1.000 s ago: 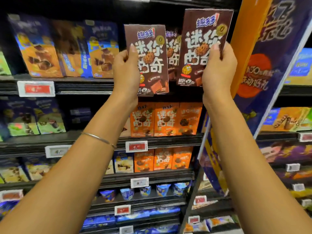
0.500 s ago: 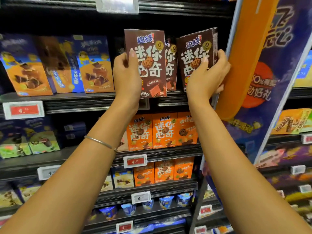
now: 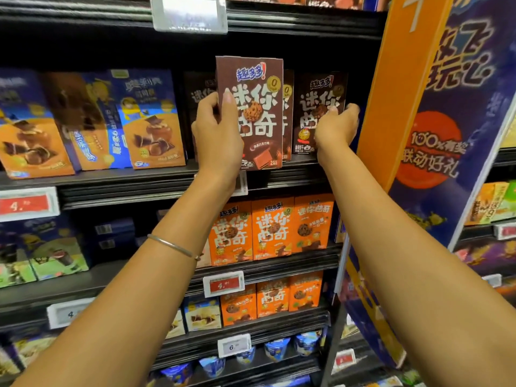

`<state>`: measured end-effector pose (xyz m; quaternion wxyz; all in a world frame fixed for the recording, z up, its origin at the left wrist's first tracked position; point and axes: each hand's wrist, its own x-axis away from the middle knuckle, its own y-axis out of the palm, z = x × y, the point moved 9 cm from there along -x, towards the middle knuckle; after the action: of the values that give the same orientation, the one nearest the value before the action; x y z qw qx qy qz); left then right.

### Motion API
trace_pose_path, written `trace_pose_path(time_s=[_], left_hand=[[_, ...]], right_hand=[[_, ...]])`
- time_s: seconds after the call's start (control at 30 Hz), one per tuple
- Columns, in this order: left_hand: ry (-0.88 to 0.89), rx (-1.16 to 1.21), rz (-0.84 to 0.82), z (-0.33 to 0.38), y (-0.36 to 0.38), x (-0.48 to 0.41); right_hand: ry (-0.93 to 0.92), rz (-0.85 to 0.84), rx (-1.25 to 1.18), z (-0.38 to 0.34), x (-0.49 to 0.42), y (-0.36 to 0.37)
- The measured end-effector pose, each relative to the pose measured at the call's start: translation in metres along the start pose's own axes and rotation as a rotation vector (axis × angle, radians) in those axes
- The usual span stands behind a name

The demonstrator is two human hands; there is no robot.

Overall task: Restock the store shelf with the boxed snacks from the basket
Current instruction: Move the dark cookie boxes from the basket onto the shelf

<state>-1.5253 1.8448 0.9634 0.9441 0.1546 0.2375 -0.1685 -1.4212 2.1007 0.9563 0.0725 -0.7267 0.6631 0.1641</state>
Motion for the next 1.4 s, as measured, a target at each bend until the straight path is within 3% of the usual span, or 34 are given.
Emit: trace_pose_path(time_s=[0.43, 0.6, 0.7, 0.8, 1.03, 1.17, 1.4], left_hand=[[0.014, -0.002, -0.019, -0.009, 0.010, 0.000], [0.032, 0.012, 0.059, -0.009, 0.009, 0.005], [0.039, 0.047, 0.072, -0.004, 0.018, 0.012], [0.083, 0.034, 0.038, 0.008, 0.035, 0.024], [0.122, -0.108, -0.023, 0.004, 0.043, 0.032], [0.136, -0.462, -0.059, -0.010, 0.037, 0.021], [0.195, -0.815, -0.010, -0.011, 0.035, 0.004]], right_hand=[[0.092, -0.143, 0.087, 0.008, -0.012, 0.014], [-0.146, -0.143, -0.119, -0.035, 0.036, -0.025], [-0.332, -0.326, -0.205, -0.061, 0.085, -0.039], [-0.431, -0.466, -0.135, -0.074, 0.114, -0.038], [-0.403, -0.190, -0.140, -0.066, 0.089, -0.078], [-0.495, 0.001, -0.013, -0.069, 0.085, -0.083], [-0.383, 0.035, 0.125, -0.040, 0.075, -0.054]])
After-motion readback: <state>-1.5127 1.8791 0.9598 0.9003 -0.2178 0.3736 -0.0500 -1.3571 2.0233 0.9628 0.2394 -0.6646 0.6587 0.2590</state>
